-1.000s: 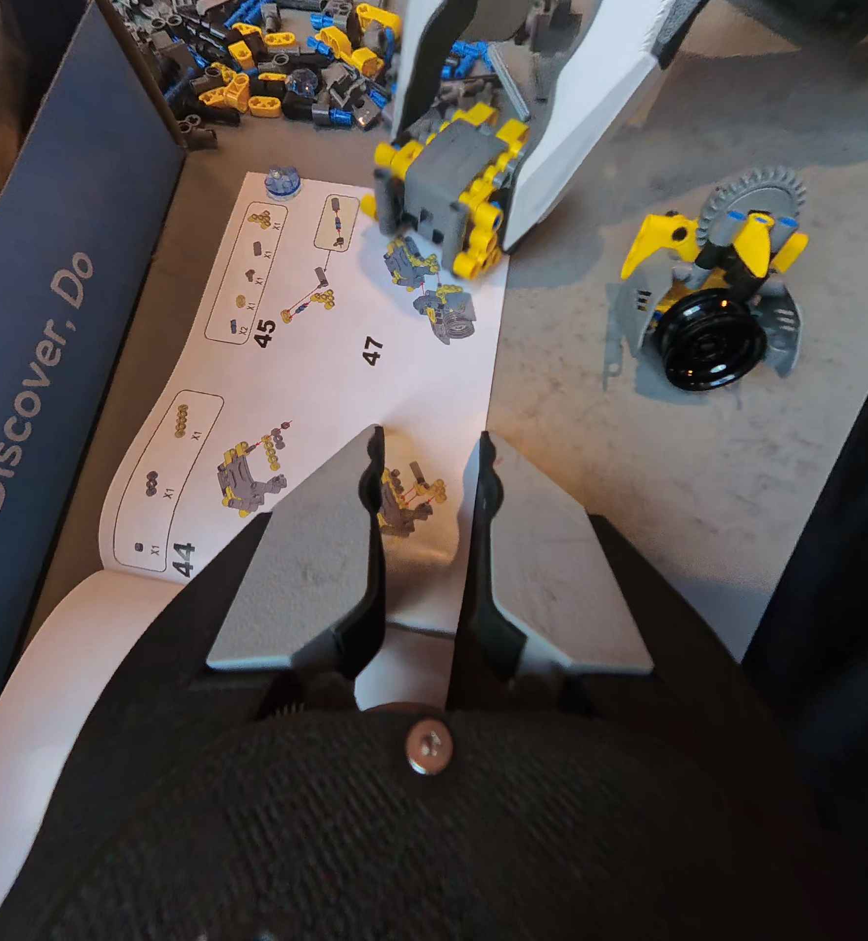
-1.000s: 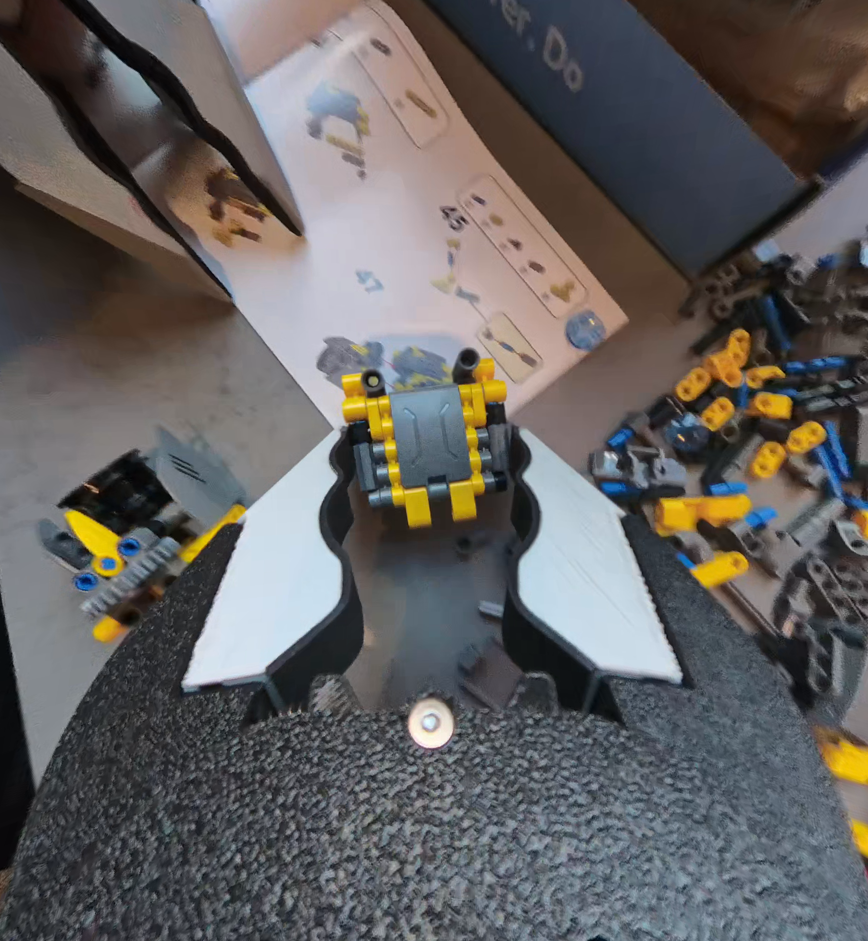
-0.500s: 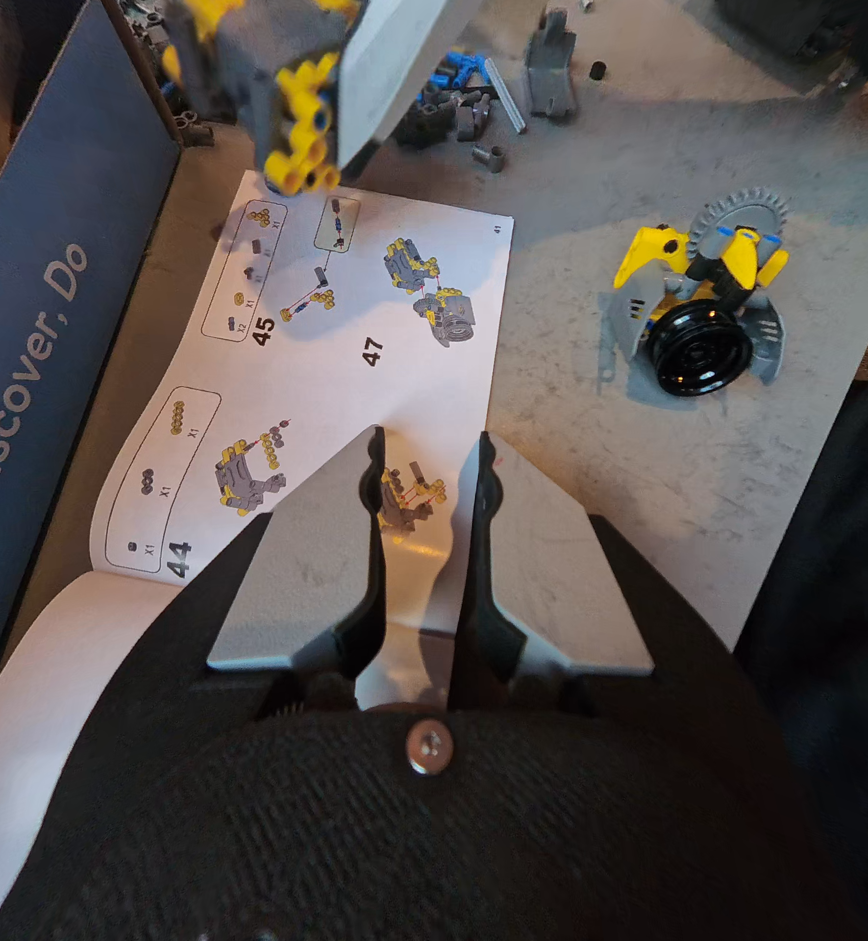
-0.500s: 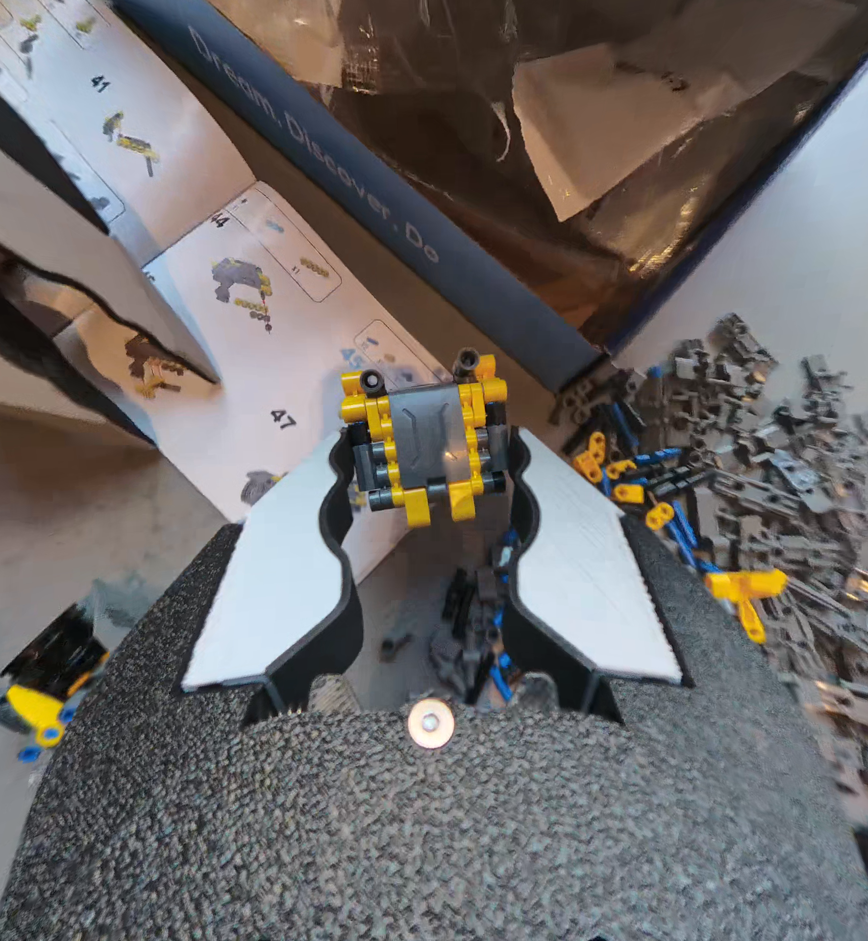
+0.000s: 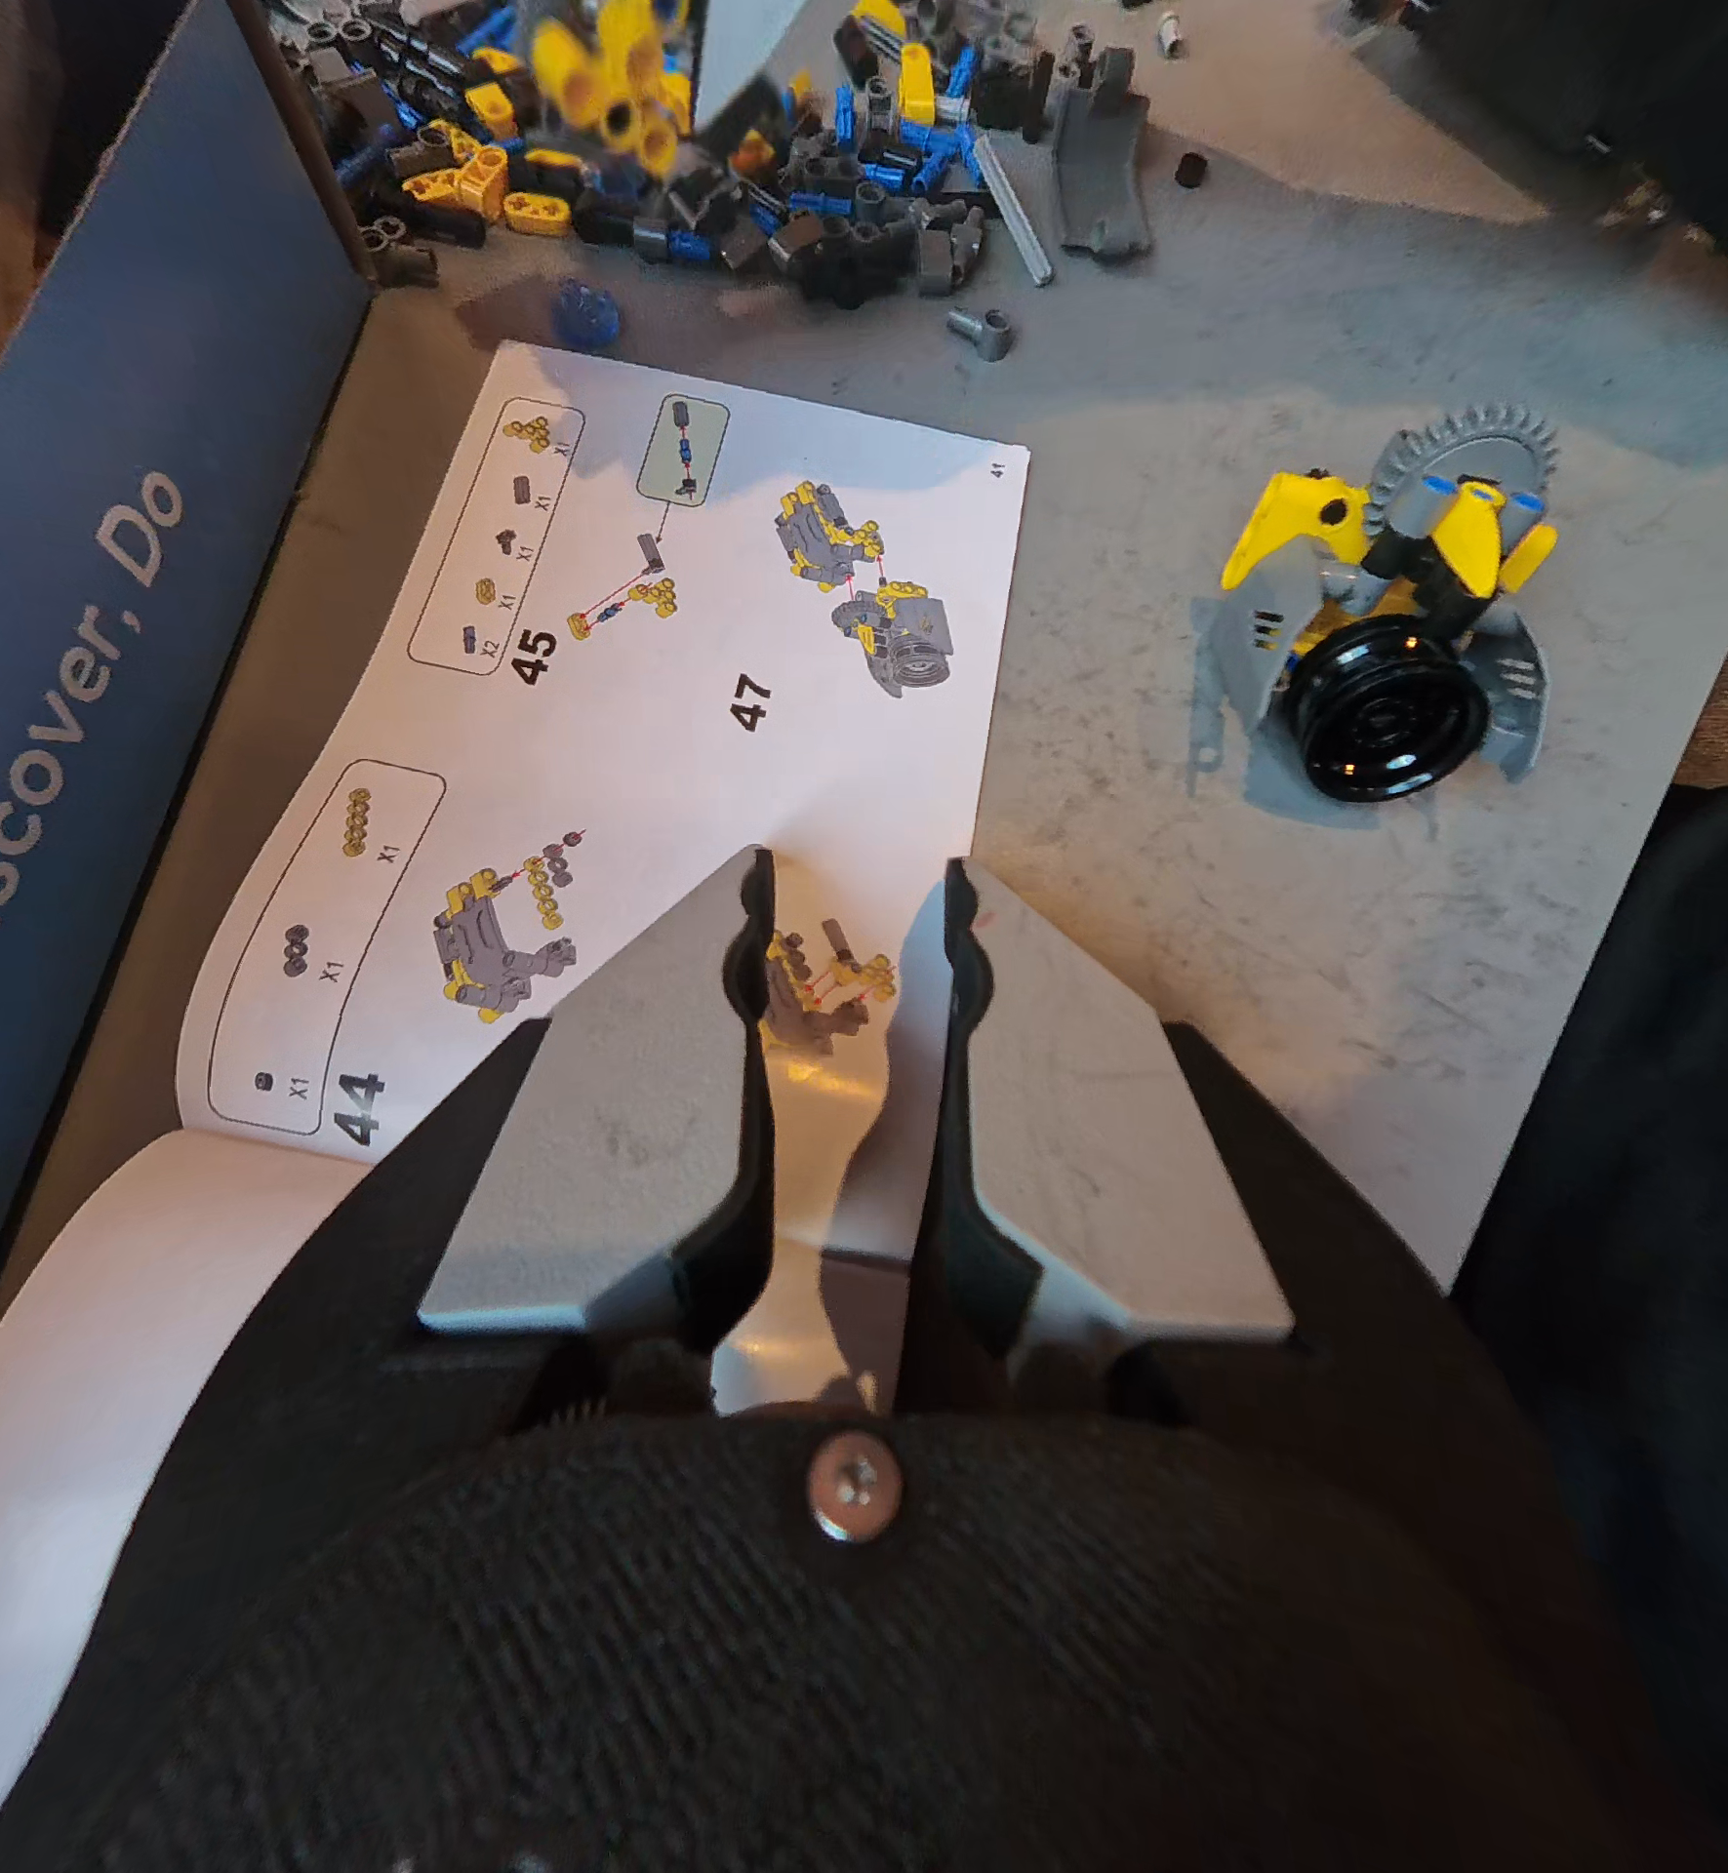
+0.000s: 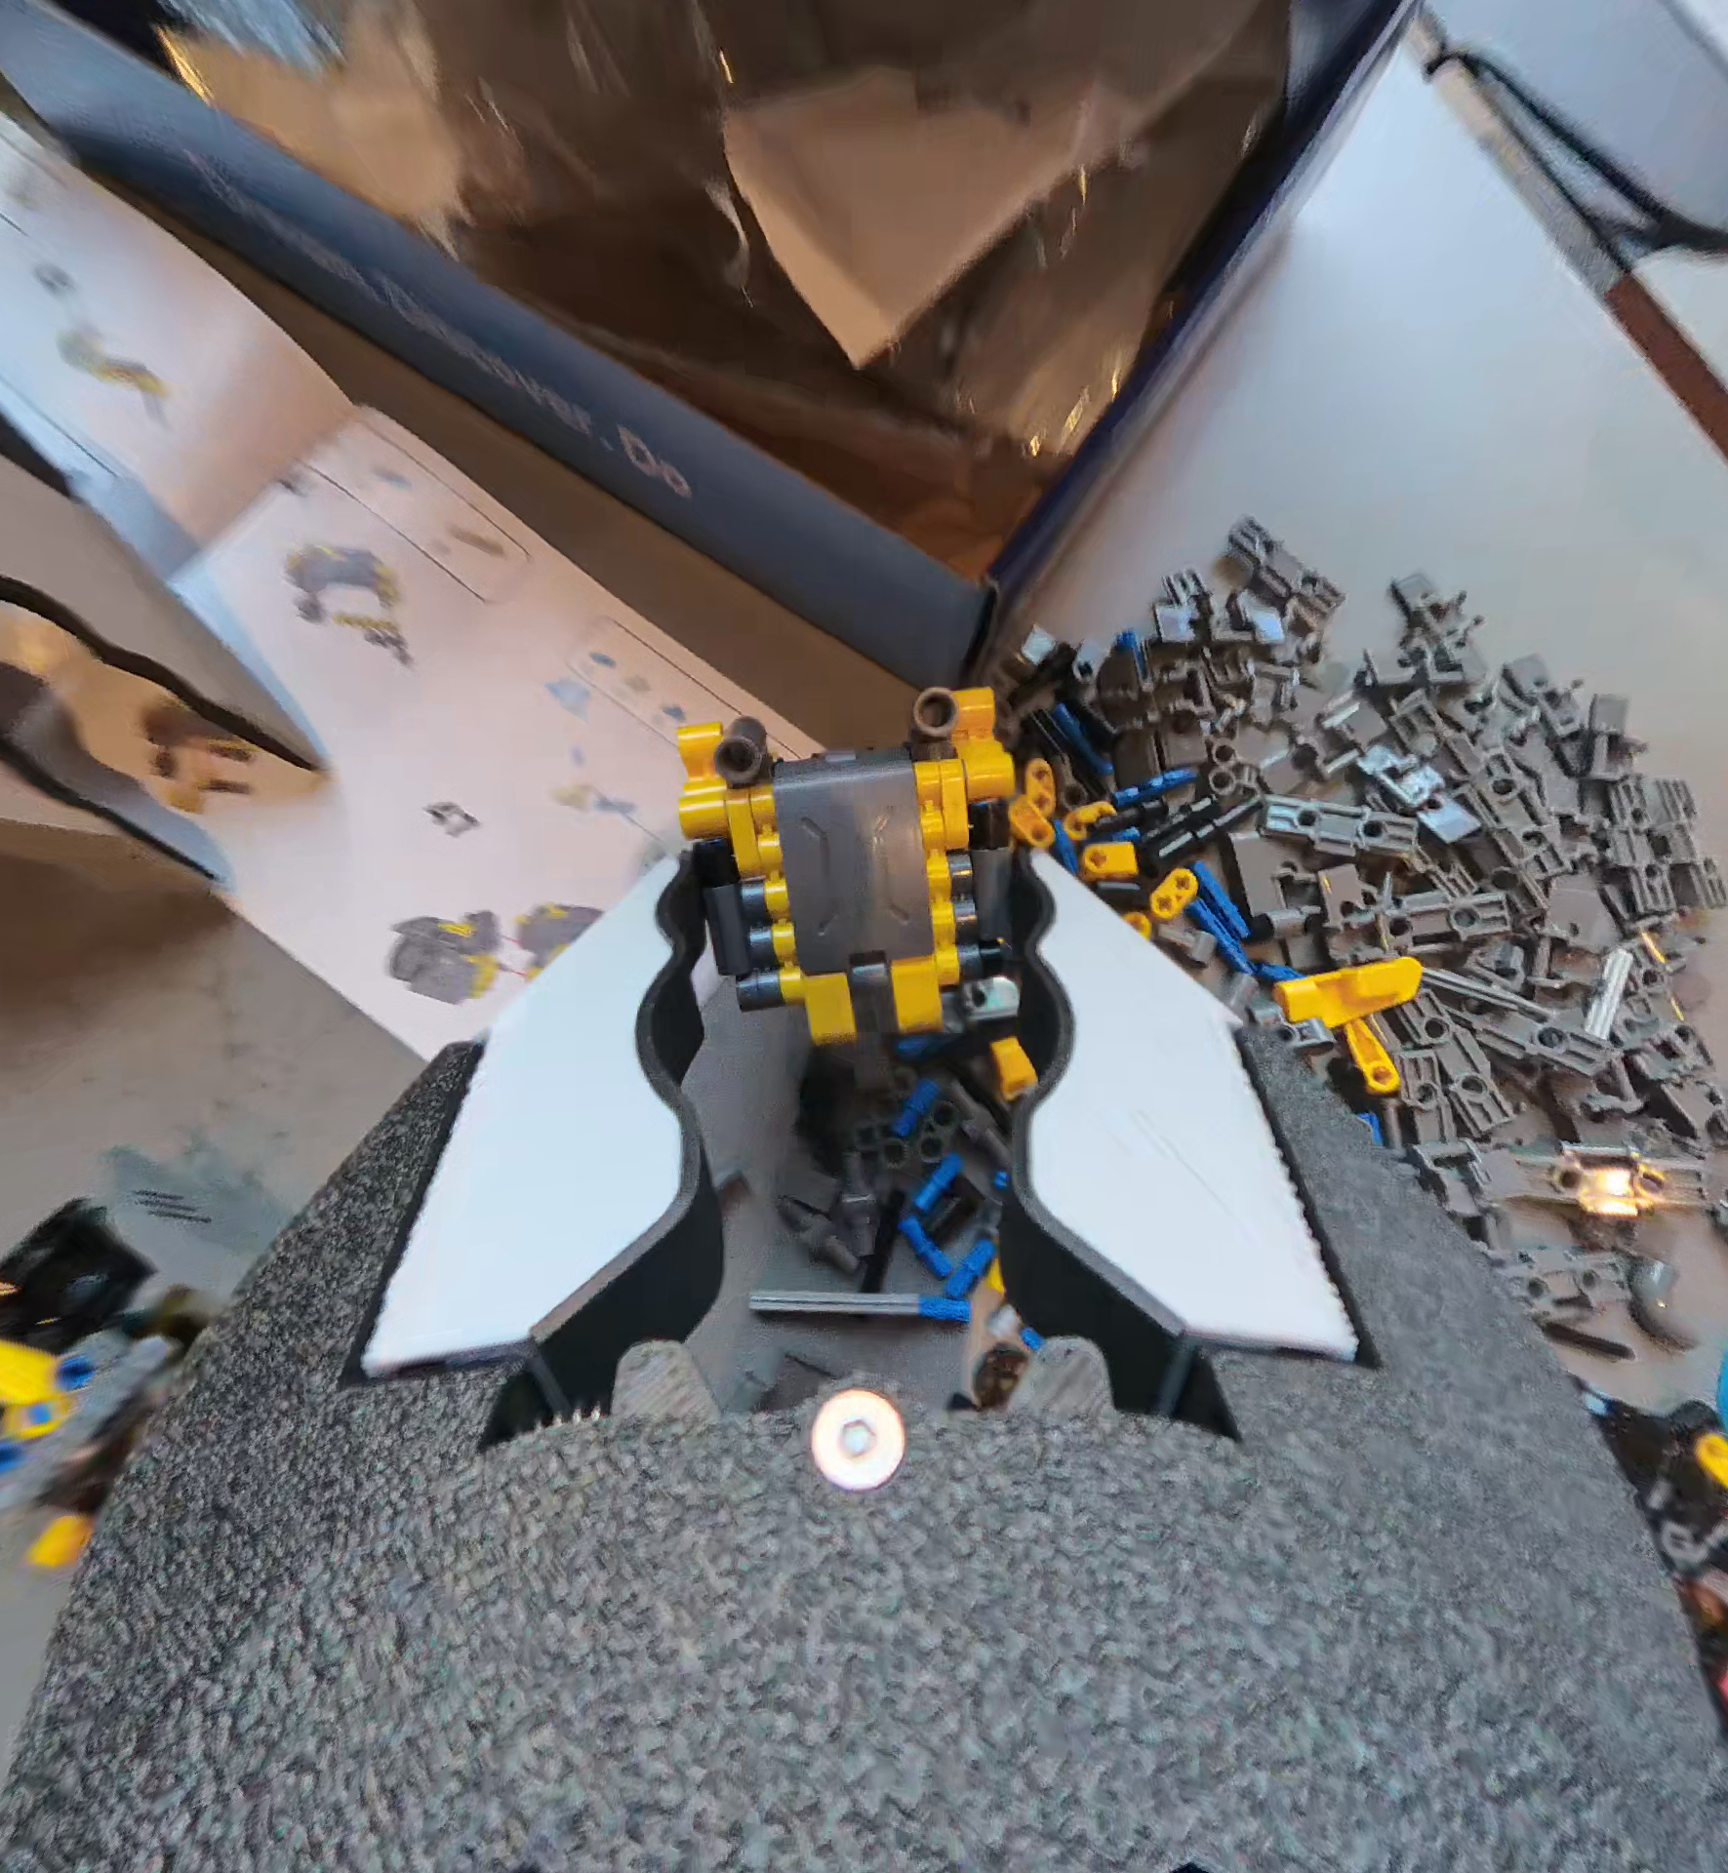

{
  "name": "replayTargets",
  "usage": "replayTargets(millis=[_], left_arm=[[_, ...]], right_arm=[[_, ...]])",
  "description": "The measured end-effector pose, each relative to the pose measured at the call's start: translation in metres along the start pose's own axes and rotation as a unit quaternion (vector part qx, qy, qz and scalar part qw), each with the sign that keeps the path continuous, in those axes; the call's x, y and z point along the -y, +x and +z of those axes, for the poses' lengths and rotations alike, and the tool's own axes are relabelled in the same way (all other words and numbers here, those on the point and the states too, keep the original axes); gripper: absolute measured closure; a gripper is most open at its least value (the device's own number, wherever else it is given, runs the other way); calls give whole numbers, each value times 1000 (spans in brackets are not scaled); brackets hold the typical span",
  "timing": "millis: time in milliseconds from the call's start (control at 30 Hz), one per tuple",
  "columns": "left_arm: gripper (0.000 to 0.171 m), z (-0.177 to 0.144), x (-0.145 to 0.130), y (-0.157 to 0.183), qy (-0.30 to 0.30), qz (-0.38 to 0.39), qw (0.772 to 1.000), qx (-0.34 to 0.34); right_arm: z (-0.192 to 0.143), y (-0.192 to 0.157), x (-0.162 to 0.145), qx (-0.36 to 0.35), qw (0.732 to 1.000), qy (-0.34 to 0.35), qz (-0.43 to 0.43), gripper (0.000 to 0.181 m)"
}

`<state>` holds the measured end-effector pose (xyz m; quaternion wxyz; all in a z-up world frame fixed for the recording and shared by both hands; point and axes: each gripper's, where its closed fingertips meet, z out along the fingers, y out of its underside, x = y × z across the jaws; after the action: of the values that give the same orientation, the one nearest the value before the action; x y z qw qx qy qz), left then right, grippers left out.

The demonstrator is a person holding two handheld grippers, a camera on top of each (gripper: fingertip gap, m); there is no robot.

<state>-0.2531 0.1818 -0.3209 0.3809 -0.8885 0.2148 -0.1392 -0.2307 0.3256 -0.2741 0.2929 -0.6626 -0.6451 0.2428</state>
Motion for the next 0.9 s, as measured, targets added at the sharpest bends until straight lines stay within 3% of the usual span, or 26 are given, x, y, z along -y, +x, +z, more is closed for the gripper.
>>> replayTargets(millis=[167, 400, 633, 900], left_arm=[[139, 0, -1, 2, -1, 5, 1000, -4], [139, -6, -7, 9, -5, 28, 999, -28], [136, -6, -7, 11, -3, 28, 999, -36], [131, -7, -7, 13, -3, 33, 999, -43]], right_arm=[[-35, -31, 13, 65, 997, 52, 3, 121], [-76, -69, -22, 119, 990, 50, -59, 122], [-85, -108, -47, 191, 972, 41, -130, 122], [-84, -115, -55, 223, 960, 29, -165, 122]])
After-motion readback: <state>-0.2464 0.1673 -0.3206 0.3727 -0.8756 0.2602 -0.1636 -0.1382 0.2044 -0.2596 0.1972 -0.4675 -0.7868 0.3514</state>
